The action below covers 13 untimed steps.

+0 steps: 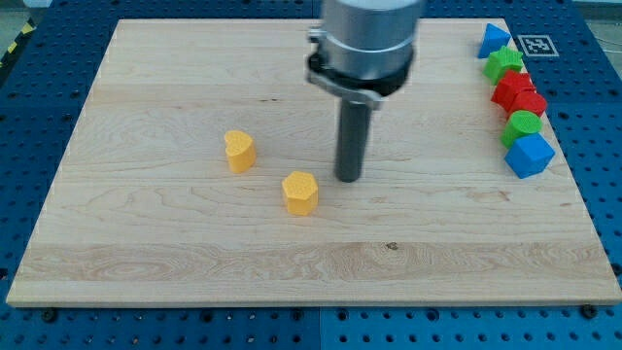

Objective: Push the yellow hexagon to the bottom left of the blue cube

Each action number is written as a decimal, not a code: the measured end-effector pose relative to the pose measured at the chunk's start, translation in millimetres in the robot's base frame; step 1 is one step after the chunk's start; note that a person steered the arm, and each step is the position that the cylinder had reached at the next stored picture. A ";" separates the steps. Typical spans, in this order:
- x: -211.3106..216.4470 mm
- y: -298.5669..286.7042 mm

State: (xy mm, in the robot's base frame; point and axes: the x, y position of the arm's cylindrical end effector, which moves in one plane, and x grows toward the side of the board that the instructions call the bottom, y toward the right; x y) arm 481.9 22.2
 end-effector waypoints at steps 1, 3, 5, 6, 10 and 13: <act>-0.1 -28.4; 0.0 -70.8; 13.2 -89.9; 14.3 -90.2; 36.4 -87.8; 37.3 -80.3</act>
State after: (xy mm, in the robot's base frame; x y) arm 519.2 -58.0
